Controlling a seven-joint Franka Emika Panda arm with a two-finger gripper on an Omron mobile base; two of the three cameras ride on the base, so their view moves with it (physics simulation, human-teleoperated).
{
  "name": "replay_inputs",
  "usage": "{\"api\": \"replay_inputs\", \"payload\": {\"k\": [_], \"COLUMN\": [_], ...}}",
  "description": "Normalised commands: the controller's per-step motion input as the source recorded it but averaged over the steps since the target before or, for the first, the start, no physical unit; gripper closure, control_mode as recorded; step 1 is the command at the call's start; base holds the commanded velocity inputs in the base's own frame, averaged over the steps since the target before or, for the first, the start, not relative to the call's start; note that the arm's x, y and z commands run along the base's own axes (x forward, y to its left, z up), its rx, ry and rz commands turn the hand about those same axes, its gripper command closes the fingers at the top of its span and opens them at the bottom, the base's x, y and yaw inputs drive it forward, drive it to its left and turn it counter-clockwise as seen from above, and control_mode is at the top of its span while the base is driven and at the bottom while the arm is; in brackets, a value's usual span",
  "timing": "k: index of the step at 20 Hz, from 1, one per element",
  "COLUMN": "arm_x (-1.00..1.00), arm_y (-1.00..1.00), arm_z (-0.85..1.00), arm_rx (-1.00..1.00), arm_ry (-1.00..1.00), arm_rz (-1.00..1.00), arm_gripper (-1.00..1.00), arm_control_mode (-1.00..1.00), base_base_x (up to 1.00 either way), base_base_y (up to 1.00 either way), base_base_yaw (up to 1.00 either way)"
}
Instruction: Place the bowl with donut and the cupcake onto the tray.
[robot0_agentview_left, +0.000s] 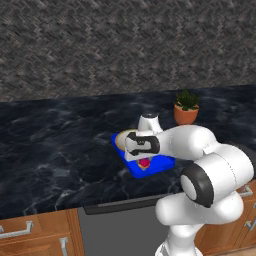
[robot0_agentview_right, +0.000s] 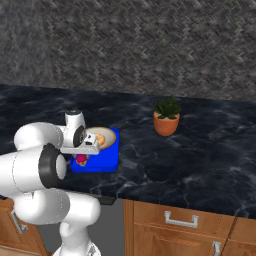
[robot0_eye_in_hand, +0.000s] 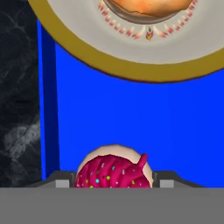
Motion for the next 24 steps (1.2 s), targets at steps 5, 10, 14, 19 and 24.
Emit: {"api": "replay_inputs", "payload": {"k": [5,10,14,19,24], "arm_x": [0.31,0.20,0.03,0.00,0.00], "arm_y": [-0.01,-0.01,-0.07,-0.09,-0.06], "arm_z": [-0.09,-0.01,-0.14,-0.26,-0.15], "arm_rx": [-0.01,0.00,-0.01,0.00,0.00], "arm_ry": [-0.03,-0.01,0.00,0.00,0.00], "arm_rz": [0.00,0.00,0.00,0.00,0.00], "arm_gripper": [1.00,1.00,1.00,1.00,1.00], "arm_control_mode": [-1.00,-1.00,-1.00,-1.00,-1.00], "base_base_x": [0.00,0.00,0.00,0.00,0.00], "base_base_y": [0.00,0.00,0.00,0.00,0.00], "base_base_yaw": [0.00,0.00,0.00,0.00,0.00]}}
